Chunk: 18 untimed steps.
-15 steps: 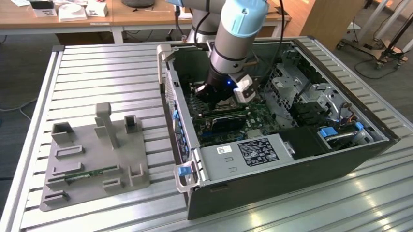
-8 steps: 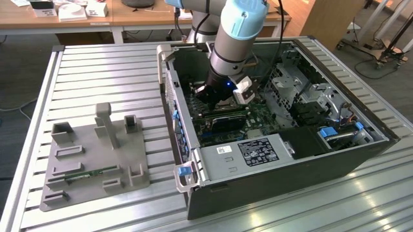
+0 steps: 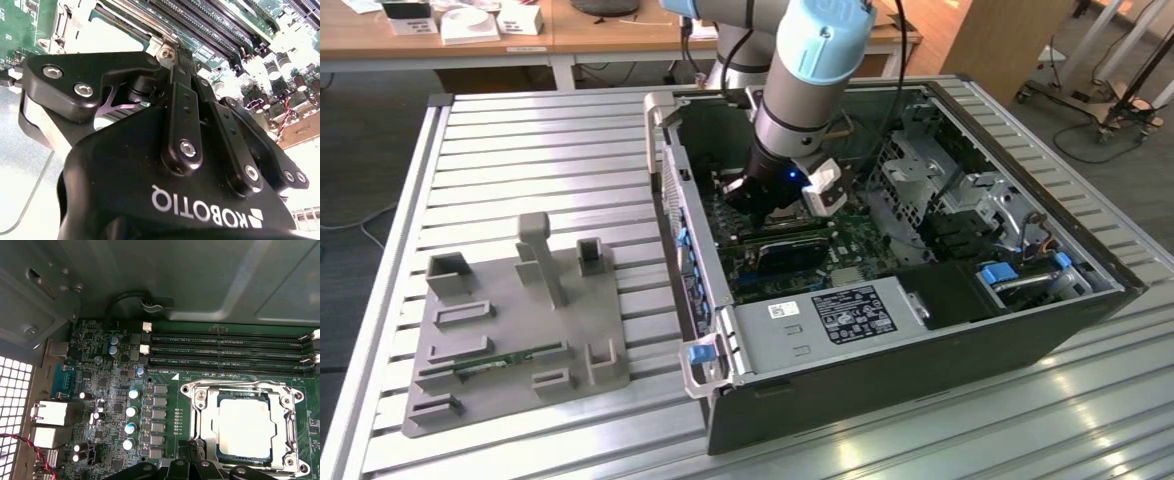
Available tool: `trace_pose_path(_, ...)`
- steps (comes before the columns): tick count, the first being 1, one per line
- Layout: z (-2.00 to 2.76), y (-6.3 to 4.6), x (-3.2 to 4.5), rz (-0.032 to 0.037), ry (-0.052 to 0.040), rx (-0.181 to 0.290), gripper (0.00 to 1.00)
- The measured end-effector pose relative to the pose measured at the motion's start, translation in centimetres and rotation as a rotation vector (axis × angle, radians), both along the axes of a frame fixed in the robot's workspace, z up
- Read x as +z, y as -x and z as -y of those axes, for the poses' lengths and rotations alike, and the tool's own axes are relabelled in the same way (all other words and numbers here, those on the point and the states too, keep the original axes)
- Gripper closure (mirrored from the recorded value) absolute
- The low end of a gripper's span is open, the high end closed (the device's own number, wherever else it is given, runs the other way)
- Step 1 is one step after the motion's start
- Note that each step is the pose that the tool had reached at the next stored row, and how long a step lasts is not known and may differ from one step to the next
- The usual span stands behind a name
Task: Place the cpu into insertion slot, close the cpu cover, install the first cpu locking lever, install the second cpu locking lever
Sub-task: 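Install the second cpu locking lever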
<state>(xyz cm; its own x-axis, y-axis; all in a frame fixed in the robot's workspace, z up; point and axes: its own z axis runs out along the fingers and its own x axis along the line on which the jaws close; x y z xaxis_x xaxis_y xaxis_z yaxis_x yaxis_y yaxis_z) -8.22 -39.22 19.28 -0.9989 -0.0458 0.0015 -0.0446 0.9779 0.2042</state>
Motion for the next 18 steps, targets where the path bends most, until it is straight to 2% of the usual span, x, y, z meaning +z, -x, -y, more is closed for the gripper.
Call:
trace_pose_path(3, 0.07, 0.0, -0.09, -0.0005, -0.0004, 0.002, 0.9)
trace_pose_path(5, 0.11, 0.0, -0.2, -0.0006, -0.0039, 0.005, 0.9)
trace_pose_path(8, 0.08, 0.0, -0.01, 0.0008, -0.0061, 0.006, 0.9)
trace_pose_path(12, 0.08, 0.0, 1.08, 0.0001, -0.0072, 0.007, 0.9)
trace_pose_path(15, 0.07, 0.0, 1.5, 0.0001, -0.0098, 0.007, 0.9)
trace_pose_path(18, 0.02, 0.0, 2.23, 0.0001, -0.0101, 0.008, 0.9)
